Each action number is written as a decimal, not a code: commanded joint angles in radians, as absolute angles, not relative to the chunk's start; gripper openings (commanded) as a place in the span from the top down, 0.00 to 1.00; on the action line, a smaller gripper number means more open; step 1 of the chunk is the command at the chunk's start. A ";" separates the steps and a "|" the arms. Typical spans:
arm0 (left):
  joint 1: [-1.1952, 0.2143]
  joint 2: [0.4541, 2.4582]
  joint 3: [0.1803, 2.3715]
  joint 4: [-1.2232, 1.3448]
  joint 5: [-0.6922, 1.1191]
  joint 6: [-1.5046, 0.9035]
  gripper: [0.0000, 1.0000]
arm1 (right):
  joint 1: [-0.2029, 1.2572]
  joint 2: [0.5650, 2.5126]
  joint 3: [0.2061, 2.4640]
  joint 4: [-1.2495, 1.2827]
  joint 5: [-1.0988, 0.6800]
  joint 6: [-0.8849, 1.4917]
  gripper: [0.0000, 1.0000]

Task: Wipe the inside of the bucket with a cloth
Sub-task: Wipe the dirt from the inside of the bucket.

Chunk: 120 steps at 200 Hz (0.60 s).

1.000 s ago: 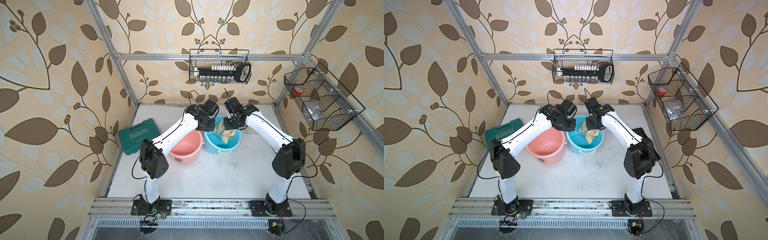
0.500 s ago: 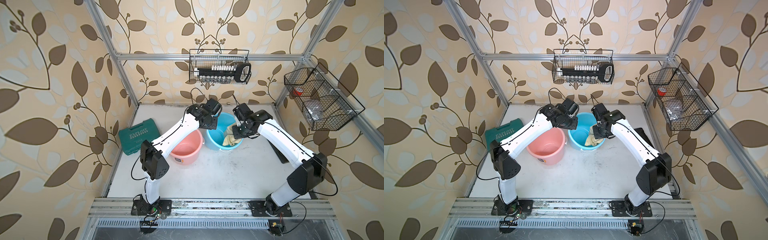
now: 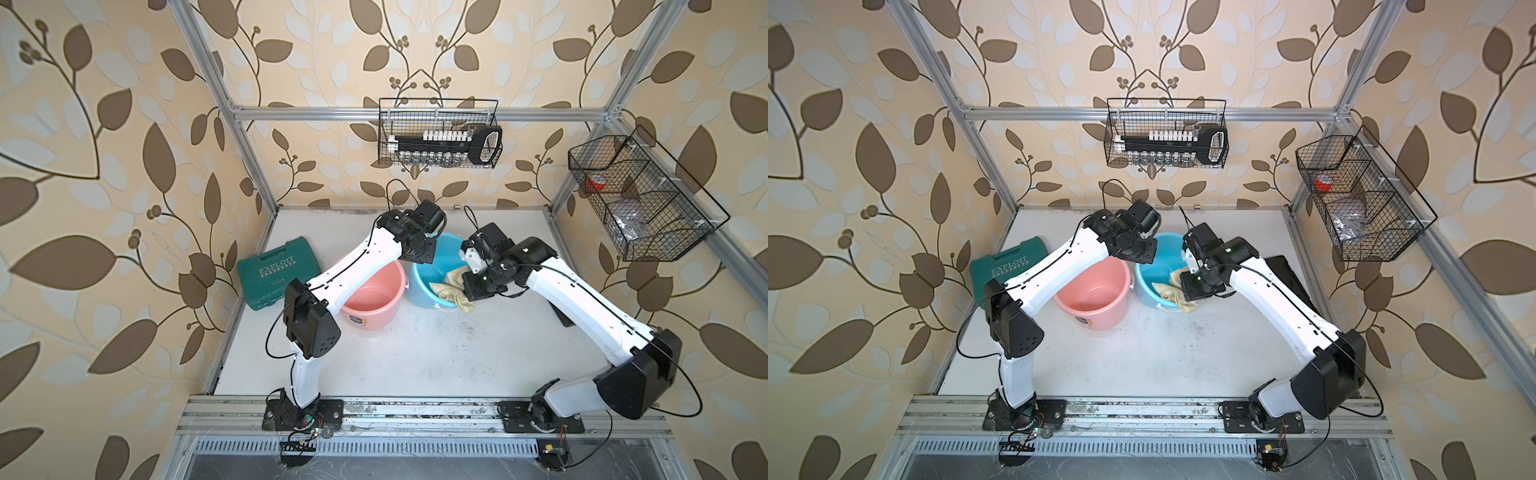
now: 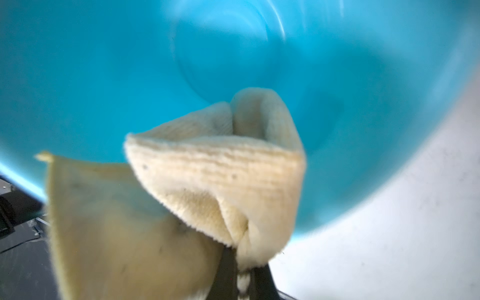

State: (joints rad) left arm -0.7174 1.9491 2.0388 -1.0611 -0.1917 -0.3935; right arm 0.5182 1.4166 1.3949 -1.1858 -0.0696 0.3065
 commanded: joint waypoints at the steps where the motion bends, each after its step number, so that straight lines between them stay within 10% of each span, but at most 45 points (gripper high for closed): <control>1: -0.692 1.935 2.111 -0.955 -0.282 -0.425 1.00 | 0.499 1.377 1.314 -1.331 -0.001 0.336 1.00; 72: -0.684 1.876 2.022 -0.884 -0.268 -0.369 1.00 | 0.404 1.213 1.249 -1.368 0.376 0.405 1.00; 120: -0.684 1.850 1.938 -0.842 -0.175 -0.364 1.00 | 0.404 1.126 1.393 -1.092 0.037 0.319 1.00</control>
State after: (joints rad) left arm -0.6861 1.9308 1.9591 -0.9131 -0.2298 -0.3687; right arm 0.4034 1.1465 1.3228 -1.2736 0.2153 0.3611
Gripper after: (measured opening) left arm 0.118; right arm 0.050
